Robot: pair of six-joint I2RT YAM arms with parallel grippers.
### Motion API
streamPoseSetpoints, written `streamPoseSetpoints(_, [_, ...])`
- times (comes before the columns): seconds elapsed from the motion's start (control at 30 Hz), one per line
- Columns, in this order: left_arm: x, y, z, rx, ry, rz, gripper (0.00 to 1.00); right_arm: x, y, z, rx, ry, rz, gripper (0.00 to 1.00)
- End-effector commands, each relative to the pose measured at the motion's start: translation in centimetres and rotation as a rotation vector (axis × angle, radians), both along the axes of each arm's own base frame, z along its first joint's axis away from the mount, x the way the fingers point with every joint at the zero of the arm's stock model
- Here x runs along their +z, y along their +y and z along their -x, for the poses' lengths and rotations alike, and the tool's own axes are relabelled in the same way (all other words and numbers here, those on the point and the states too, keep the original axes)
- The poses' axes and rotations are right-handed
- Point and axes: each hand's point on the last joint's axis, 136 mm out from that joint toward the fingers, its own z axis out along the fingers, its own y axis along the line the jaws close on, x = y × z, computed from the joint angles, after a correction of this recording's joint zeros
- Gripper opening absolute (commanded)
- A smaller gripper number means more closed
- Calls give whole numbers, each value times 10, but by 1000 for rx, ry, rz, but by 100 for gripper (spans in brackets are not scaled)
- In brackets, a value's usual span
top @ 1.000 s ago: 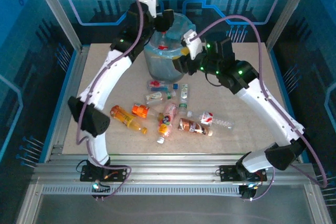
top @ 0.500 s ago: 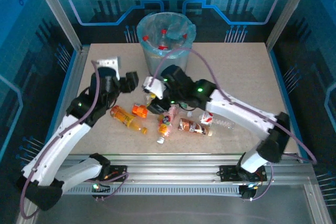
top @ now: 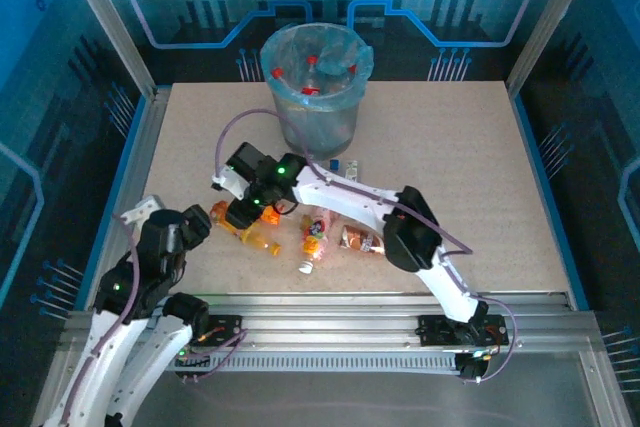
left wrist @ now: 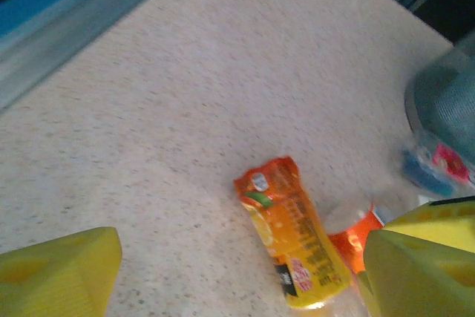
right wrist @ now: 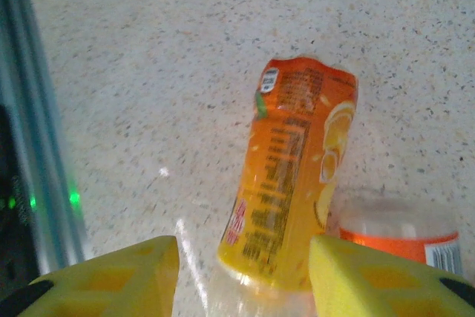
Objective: Put the plastic bottles in the bin
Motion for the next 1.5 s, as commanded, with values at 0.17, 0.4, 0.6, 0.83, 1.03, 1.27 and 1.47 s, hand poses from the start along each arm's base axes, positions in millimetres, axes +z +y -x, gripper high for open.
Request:
streamPoseSetpoints(0.17, [20, 43, 26, 193, -86, -125, 85, -46, 22, -13, -100, 39, 115, 51])
streamPoseSetpoints(0.4, [21, 40, 24, 166, -103, -128, 85, -67, 38, -9, -100, 26, 114, 52])
streamPoseSetpoints(0.6, [24, 40, 26, 161, -134, -117, 85, -83, 50, 0, -68, 33, 111, 54])
streamPoseSetpoints(0.83, [25, 38, 27, 154, -152, -104, 85, -94, 57, 6, -37, 58, 99, 88])
streamPoseSetpoints(1.03, [24, 38, 26, 151, -150, -104, 85, -89, 64, 12, -9, 39, 78, 78])
streamPoseSetpoints(1.27, [25, 38, 27, 150, -157, -105, 85, -45, 70, 5, -13, -16, 4, 56])
streamPoseSetpoints(1.47, [36, 40, 28, 144, -173, -125, 84, 53, 66, -10, -20, -73, -170, 48])
